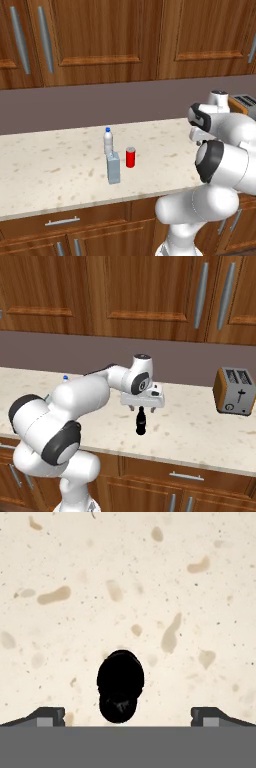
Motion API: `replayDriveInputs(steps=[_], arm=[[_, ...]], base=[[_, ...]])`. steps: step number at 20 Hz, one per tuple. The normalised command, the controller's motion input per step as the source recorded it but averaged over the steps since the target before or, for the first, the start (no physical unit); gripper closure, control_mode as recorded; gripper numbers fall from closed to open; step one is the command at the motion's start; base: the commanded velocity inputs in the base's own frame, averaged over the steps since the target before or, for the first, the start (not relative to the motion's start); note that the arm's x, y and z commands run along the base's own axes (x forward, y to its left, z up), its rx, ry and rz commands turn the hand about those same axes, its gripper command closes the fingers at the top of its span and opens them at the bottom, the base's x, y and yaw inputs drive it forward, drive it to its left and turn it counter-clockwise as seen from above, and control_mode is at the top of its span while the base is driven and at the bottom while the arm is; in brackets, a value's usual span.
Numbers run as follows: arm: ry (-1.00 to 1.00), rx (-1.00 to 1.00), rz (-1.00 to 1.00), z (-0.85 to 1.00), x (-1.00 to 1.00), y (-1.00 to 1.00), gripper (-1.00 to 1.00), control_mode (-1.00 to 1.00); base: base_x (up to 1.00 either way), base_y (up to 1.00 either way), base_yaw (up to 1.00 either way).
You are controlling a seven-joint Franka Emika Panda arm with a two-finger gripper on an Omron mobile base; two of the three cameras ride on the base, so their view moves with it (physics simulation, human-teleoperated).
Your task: Move the drinks to the dining counter.
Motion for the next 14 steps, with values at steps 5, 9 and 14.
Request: replayDriveInputs(steps=[5,9,14], arm=[[0.0,0.0,0.0,-0.03,0.21,0.0,-1.0,-1.0],[0.0,0.0,0.0,-0.01,0.09,0.0,-1.0,-1.0],[0.0,0.0,0.0,-0.03,0.0,0.0,-1.0,-1.0]], base=[[0.0,0.0,0.0],[0.0,0.0,0.0],[0.0,0.0,0.0]])
